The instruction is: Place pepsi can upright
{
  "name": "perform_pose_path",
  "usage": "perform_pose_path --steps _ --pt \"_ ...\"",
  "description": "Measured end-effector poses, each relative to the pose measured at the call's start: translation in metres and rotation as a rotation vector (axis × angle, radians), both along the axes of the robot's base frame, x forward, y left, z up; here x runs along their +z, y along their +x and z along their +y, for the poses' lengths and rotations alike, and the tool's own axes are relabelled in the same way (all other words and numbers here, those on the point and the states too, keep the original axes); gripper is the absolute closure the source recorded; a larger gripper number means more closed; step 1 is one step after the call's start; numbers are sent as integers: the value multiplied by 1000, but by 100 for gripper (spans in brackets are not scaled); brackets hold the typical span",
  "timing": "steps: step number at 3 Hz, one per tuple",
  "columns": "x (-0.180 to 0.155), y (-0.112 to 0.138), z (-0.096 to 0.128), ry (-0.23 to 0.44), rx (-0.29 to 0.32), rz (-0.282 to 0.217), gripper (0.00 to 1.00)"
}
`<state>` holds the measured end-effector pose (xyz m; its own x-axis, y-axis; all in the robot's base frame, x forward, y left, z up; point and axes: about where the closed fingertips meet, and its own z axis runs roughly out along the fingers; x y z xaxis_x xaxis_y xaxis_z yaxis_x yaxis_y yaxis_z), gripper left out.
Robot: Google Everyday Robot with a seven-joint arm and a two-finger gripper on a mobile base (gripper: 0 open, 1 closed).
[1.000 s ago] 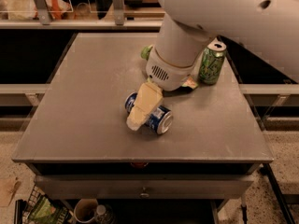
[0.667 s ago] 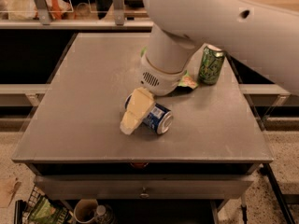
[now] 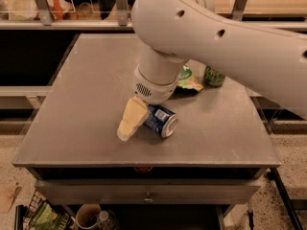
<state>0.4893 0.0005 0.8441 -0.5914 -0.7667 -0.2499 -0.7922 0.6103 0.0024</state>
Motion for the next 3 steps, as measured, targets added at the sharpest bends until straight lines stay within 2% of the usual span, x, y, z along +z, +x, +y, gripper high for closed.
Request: perform_pose_path --steps 1,3 --pt "-12 9 -2 -30 -31 7 17" --pt "-15 17 -2 -51 -29 10 64"
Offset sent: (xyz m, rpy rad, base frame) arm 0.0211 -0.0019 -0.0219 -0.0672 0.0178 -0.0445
